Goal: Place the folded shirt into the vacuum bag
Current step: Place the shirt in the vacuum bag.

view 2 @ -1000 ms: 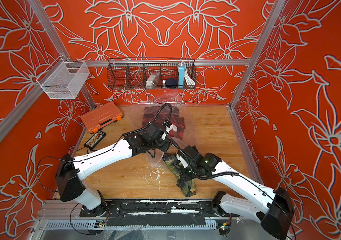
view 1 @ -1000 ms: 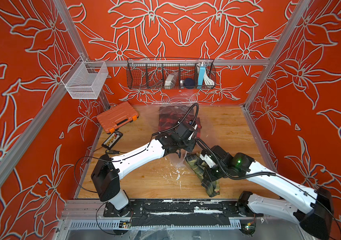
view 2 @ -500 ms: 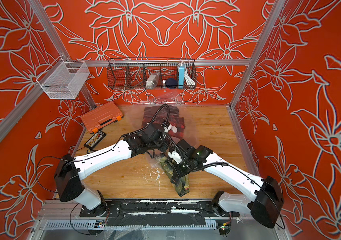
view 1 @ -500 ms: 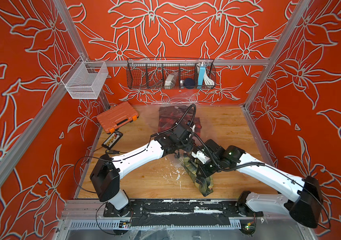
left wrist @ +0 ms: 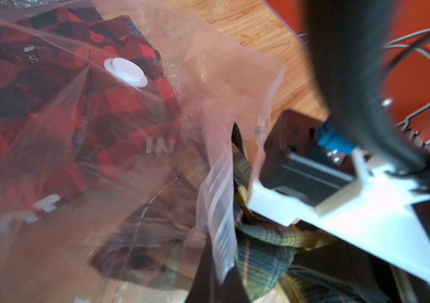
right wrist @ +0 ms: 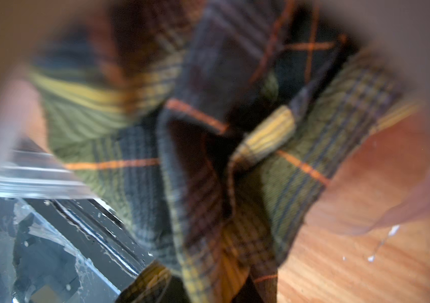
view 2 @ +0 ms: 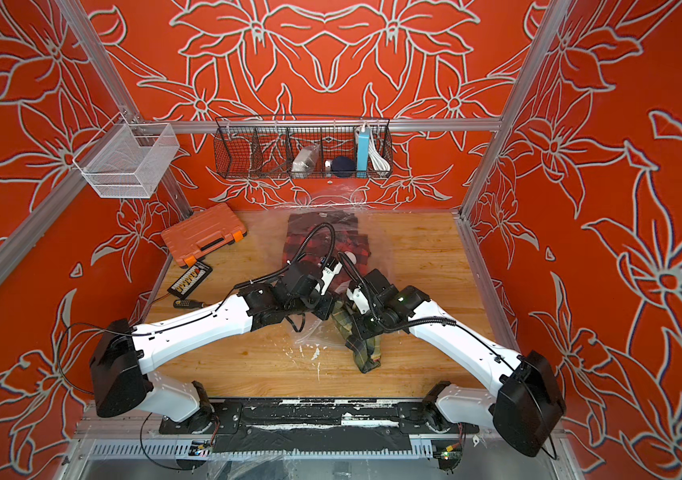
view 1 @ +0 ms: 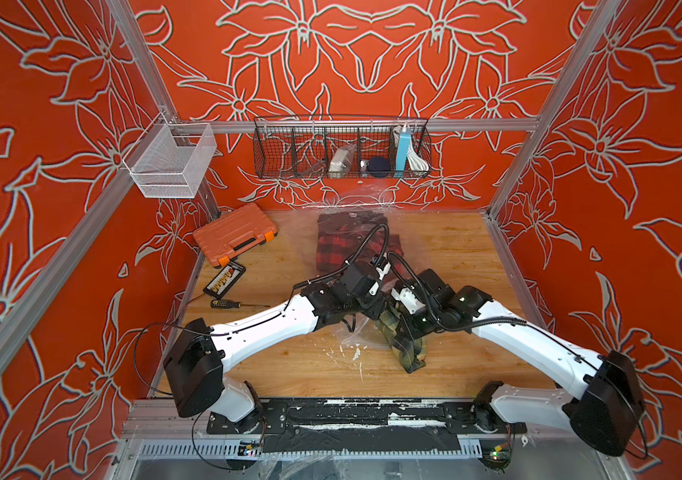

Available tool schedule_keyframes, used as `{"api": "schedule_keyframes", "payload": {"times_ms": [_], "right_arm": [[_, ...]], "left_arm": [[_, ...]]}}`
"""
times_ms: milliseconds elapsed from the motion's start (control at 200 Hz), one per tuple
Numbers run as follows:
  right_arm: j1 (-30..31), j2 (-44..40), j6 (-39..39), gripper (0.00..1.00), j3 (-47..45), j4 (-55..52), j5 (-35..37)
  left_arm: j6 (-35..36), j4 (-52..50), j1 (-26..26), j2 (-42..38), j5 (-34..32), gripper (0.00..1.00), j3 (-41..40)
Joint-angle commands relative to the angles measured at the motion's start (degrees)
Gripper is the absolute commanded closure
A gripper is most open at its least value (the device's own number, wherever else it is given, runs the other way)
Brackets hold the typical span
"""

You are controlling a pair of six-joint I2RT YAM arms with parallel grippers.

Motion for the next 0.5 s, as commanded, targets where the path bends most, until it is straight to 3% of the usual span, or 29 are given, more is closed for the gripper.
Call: {"api": "schedule_keyframes", "payload": {"times_ms": [0,180,320,440,495], "right_arm": [[0.29,-0.59,-3.36,1.0,4.12,9.15,-1.14],[-0.08,8.91,-1.95,1.0,3.25,8.5,0.88],[-0.06,6.77,-0.52,1.0,-5.41,14.04,3.83],[-0.06,8.34,-2.26,1.0,-3.8,8.9,6.54],[-0.06,8.17,-2.05,1.0,-3.26,9.9,4.46]], "left_arm": [[0.1,0.68,-0.5,-1.44,-0.21,1.0,1.74],[-0.81,0.85,-0.42,-0.81,-0.94,1.0,1.59],[-2.04,0.63,-0.48,-1.1,-1.58,1.0,1.23],[-2.85,1.83,-0.52,-1.2,-1.4,1.0,1.02],[-3.41,2.35,-0.9,-0.98,-1.45,1.0,1.05]]}}
